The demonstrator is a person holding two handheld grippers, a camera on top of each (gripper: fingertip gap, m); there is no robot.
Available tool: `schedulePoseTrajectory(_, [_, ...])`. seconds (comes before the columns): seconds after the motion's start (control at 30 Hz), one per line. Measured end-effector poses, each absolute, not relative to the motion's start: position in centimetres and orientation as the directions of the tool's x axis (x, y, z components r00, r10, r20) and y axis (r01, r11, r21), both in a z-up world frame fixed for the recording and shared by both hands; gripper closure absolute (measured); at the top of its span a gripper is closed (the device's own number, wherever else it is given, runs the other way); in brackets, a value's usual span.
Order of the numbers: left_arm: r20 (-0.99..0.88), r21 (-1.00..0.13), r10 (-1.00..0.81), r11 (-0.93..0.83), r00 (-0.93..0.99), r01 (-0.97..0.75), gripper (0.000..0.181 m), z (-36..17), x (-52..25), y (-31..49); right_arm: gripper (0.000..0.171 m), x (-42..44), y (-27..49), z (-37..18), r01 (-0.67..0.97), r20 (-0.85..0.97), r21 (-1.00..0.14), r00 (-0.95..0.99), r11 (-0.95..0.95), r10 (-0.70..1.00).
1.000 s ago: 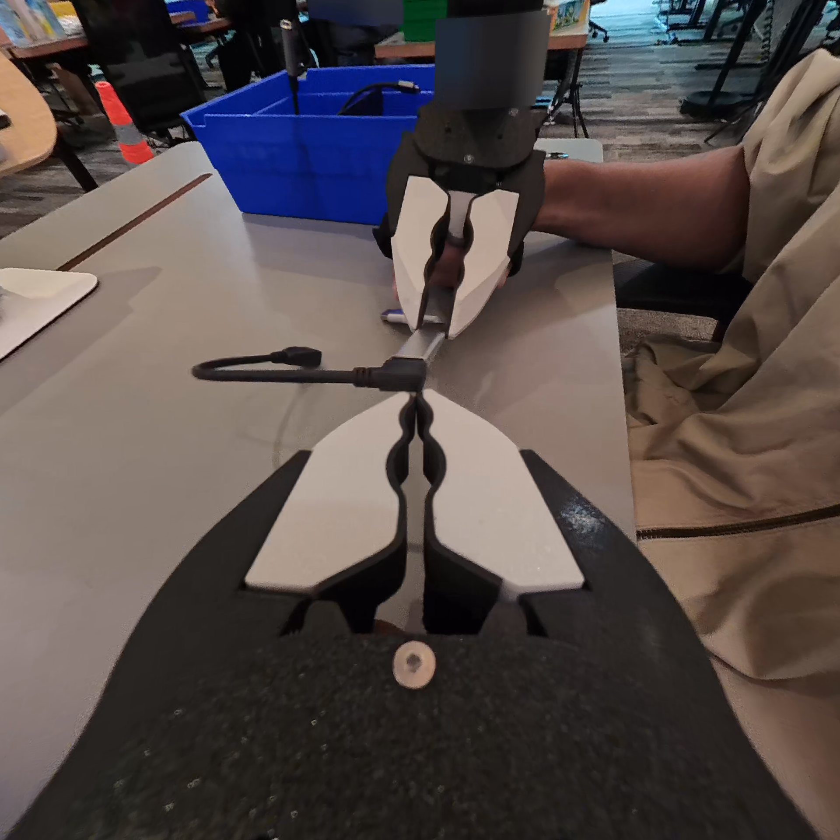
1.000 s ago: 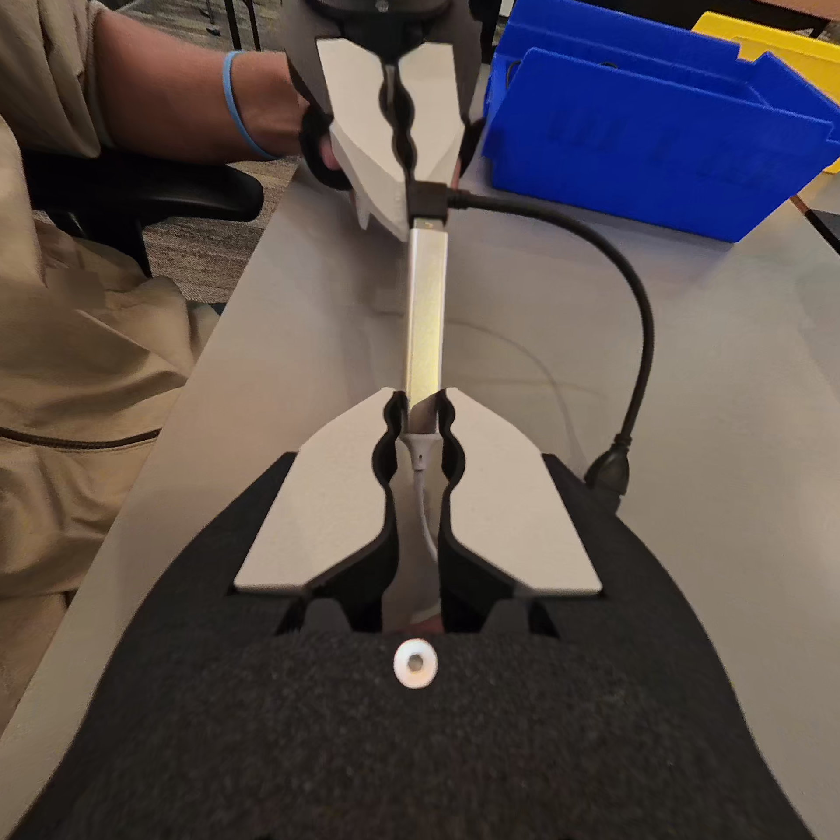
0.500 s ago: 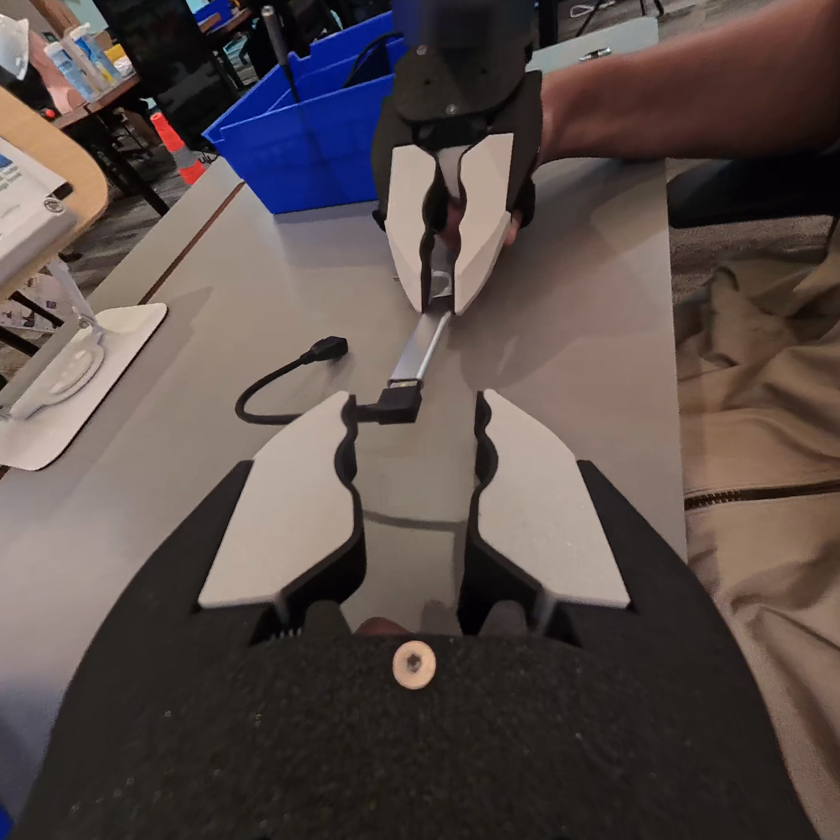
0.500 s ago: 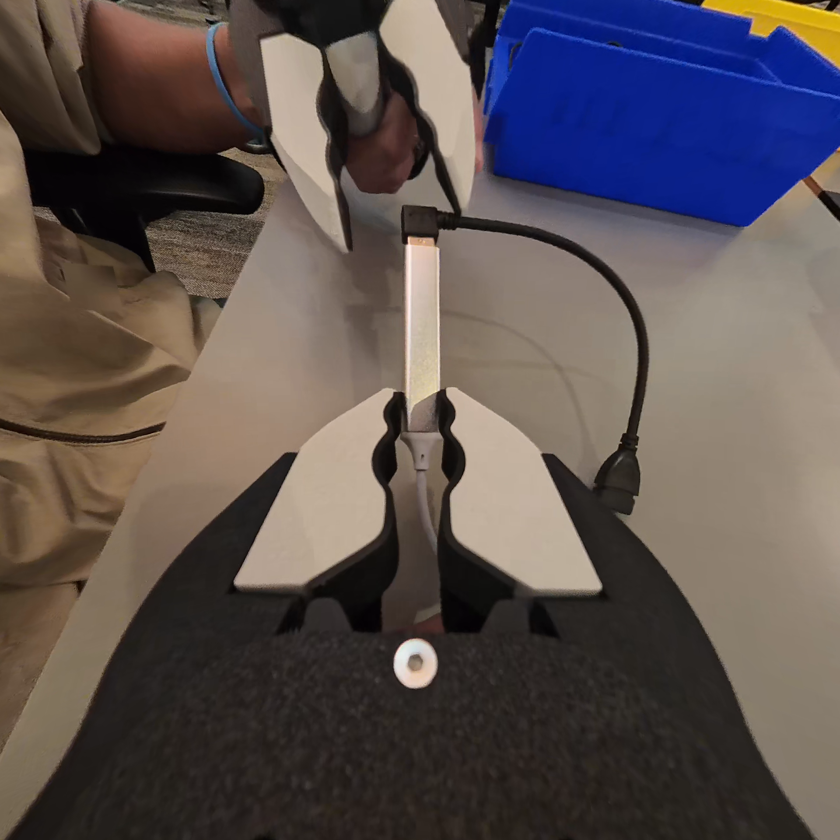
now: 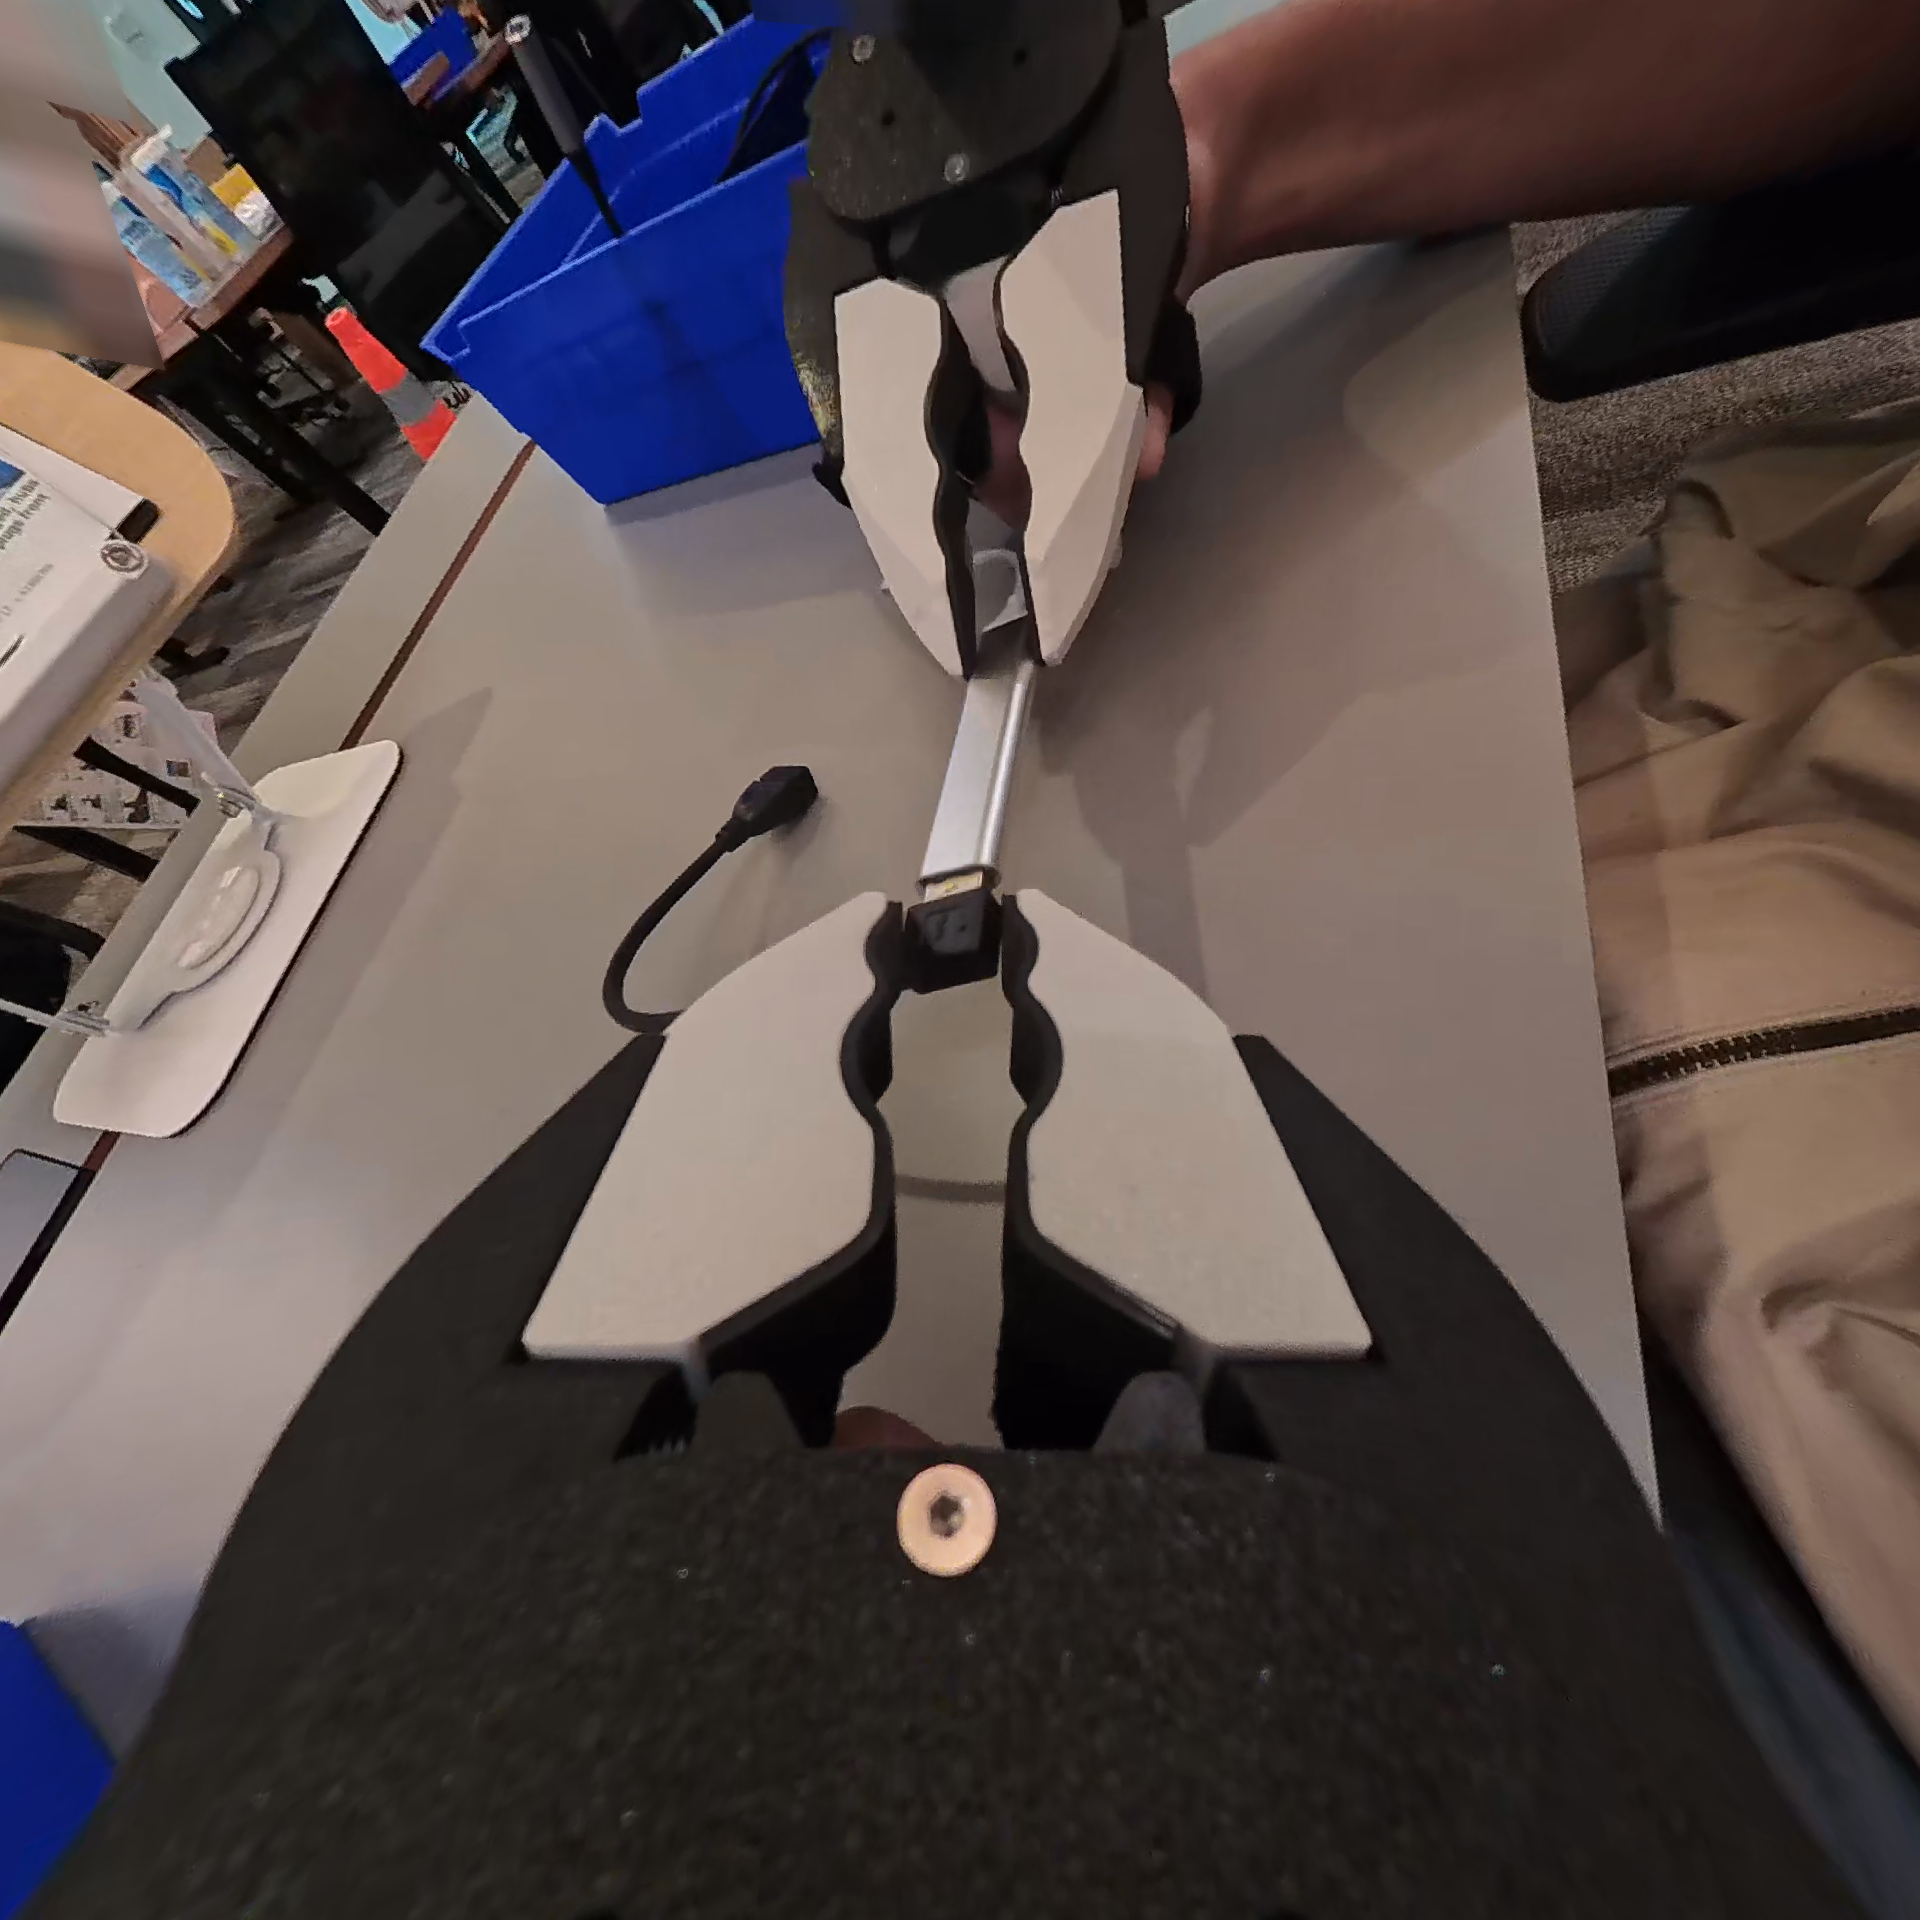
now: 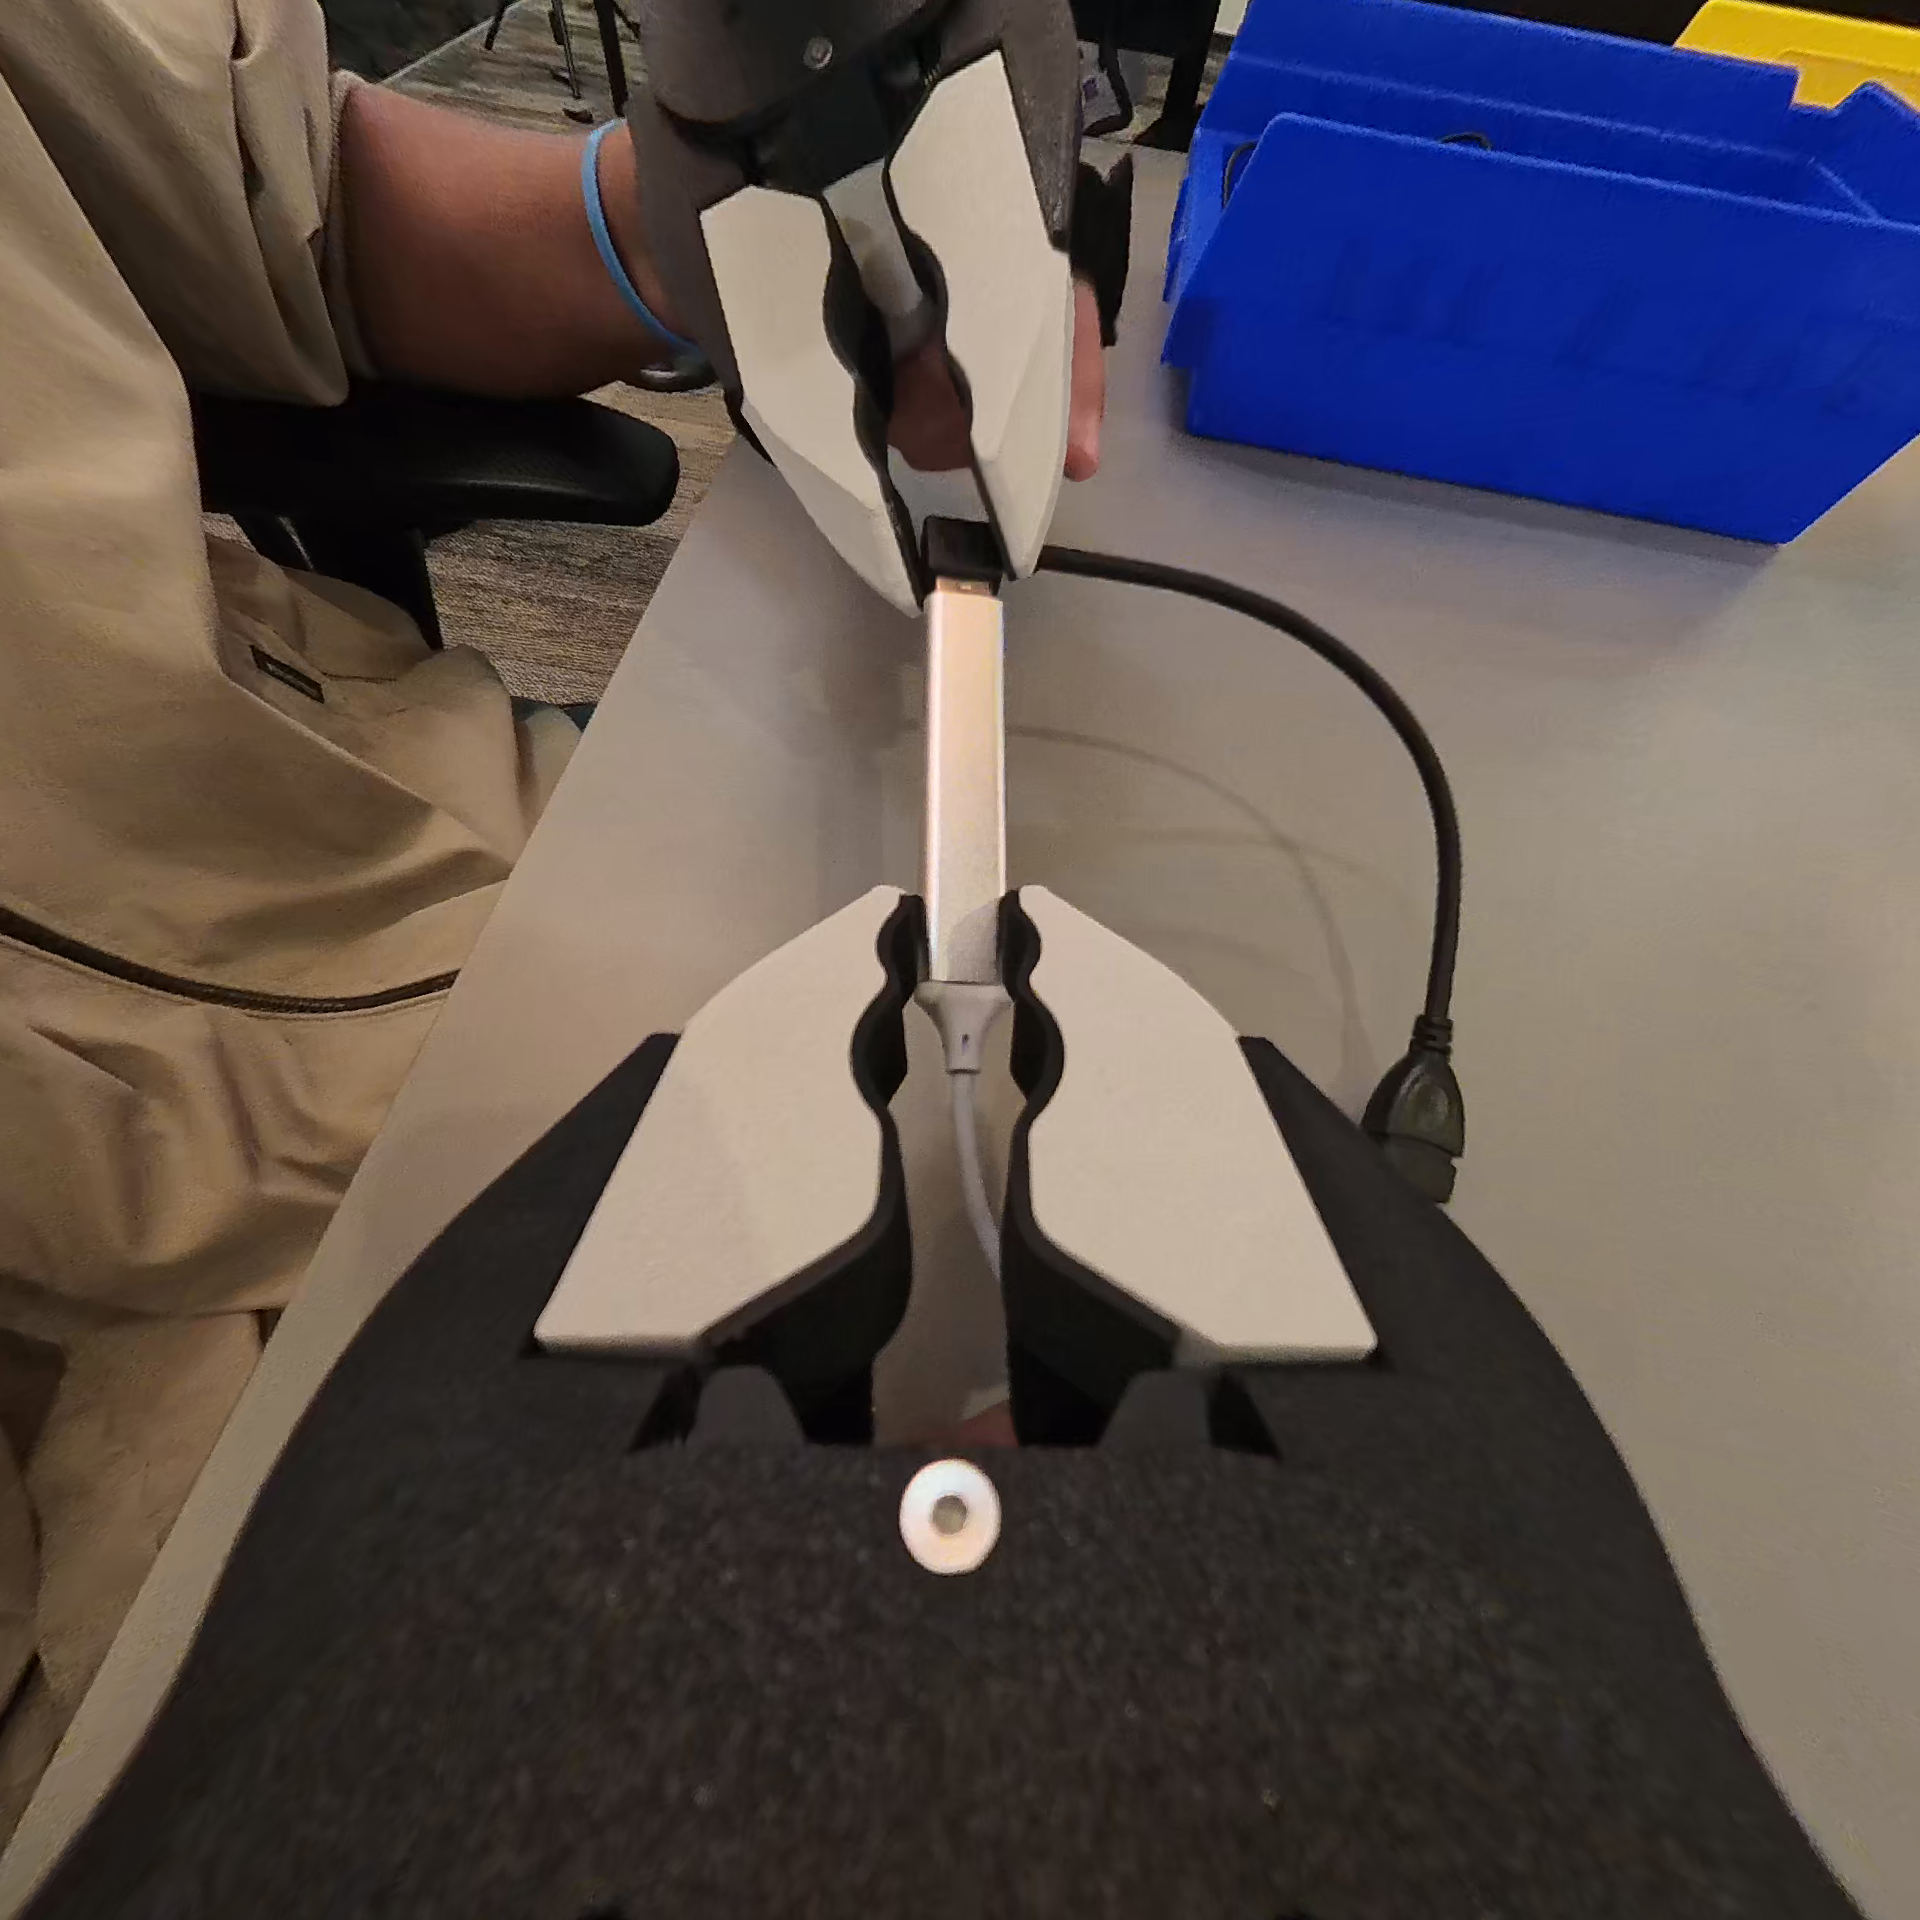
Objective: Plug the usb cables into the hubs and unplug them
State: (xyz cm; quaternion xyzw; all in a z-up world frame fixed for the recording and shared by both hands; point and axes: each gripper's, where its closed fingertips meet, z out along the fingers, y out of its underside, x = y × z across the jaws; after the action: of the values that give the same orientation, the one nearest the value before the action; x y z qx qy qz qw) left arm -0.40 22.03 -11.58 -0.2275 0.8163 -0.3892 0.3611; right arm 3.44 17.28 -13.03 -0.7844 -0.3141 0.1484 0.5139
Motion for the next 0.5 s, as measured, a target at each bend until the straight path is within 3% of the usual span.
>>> schedulePoseTrajectory(0.33, [-0.433, -0.785, -0.645, 0.613, -0.630, -0.088, 0.165, -11.5, -0.6, 21.9, 0.154, 3.7, 17.5, -13.1, 0.312, 0.062, -0.902, 0.779, -0.300, 0.624])
schedulePoseTrajectory(0.4, [-0.429, -0.793, -0.650, 0.604, -0.627, -0.083, 0.165, -11.2, -0.7, 22.0, 0.140, 4.1, 17.3, -13.2, 0.291, 0.026, -0.896, 0.788, -0.334, 0.615])
schedulePoseTrajectory(0.5, [-0.425, -0.800, -0.655, 0.595, -0.625, -0.079, 0.165, -10.9, -0.7, 22.0, 0.134, 4.3, 17.3, -13.8, 0.303, 0.022, -0.876, 0.802, -0.375, 0.597])
